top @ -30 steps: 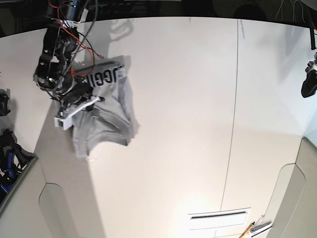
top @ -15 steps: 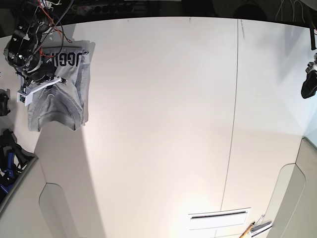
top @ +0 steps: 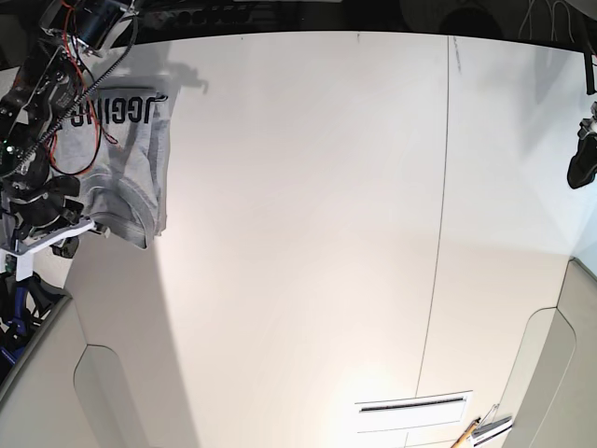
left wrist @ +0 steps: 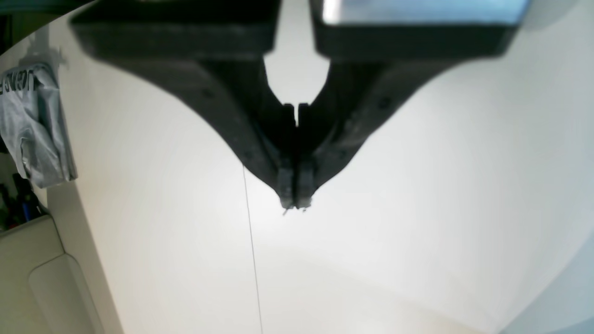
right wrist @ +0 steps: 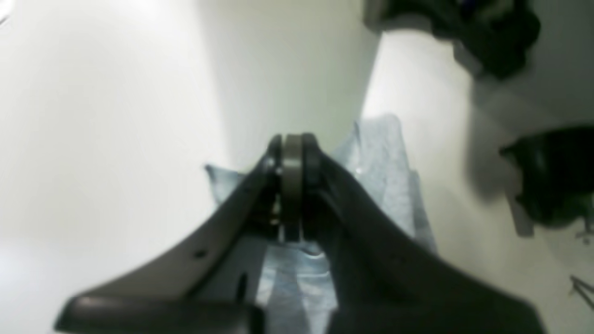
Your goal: Fold the T-shirt properly
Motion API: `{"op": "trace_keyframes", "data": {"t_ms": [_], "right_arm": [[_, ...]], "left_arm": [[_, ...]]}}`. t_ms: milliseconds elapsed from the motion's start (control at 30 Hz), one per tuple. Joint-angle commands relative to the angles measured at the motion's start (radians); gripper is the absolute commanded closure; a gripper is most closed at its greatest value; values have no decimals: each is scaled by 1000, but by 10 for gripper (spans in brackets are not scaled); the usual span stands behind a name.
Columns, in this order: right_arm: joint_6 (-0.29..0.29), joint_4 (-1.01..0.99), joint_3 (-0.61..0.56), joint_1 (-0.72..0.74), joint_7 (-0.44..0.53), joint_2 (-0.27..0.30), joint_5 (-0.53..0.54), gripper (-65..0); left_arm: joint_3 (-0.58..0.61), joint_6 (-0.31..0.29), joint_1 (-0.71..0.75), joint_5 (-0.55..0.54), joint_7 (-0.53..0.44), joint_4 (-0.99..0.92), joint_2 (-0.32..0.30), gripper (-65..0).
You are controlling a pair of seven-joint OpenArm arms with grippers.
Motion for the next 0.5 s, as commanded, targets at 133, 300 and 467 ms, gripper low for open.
{"op": "trace_keyframes", "data": {"t_ms": [133,300,467], "right_arm": [[66,140,1,-159,-10,10,97,0],[101,296,1,-415,-35,11,159,0],[102,417,1,-686,-83,11,227,0]], "left_arm": [[-87,-6,50,-134,57,14,-21,0],[-187,-6,182,-250,158,14,-21,0],[-226,-6,355,-250,188,14,-21,0]]}}
